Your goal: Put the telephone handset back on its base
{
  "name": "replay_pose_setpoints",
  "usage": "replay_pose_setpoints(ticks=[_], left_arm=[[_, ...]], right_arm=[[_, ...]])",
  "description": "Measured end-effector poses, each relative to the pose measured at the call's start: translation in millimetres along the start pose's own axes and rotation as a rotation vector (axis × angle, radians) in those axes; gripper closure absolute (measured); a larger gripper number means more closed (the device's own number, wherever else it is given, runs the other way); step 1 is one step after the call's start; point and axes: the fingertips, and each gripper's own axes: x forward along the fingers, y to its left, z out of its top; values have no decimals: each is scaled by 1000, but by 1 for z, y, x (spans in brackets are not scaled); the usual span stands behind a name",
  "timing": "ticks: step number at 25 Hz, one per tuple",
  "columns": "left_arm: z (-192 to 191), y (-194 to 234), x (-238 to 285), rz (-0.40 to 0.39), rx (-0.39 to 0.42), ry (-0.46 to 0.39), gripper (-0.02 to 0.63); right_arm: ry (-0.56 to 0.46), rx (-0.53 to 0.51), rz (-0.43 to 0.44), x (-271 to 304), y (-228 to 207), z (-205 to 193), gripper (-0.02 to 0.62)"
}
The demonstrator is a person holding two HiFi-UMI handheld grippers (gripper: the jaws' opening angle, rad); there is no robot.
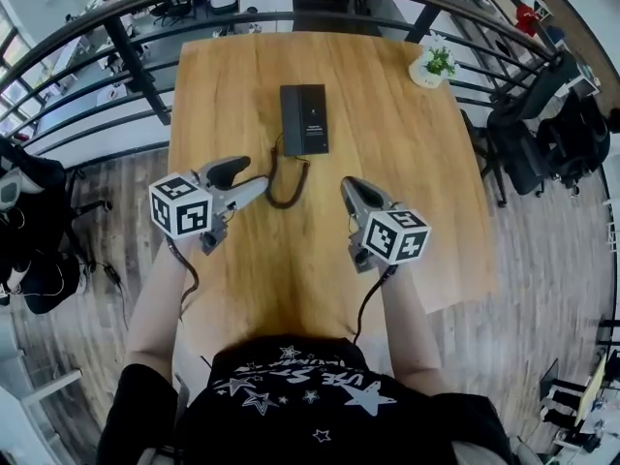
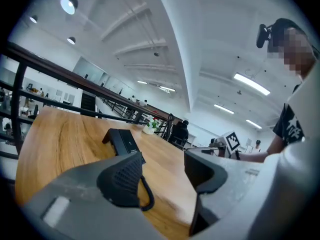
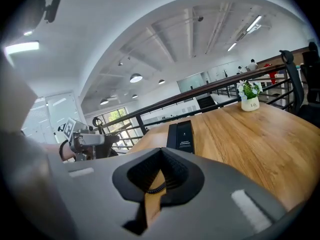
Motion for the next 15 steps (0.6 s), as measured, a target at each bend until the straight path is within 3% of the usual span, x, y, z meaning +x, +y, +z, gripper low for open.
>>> replay_pose_setpoints(ticks=[6,11,15], left_arm=[[-22,-60,-40,-48,24,-26,342],[-54,-78,-49,-56,42,-22,349],[-85,-82,-51,-60,-79,-23,370]], right_arm=[[-9,14,-48,-36,36,-27,595],[-7,44,-142,-71,43,-67,595],[-16,112,-204,-100,51,-99,595]])
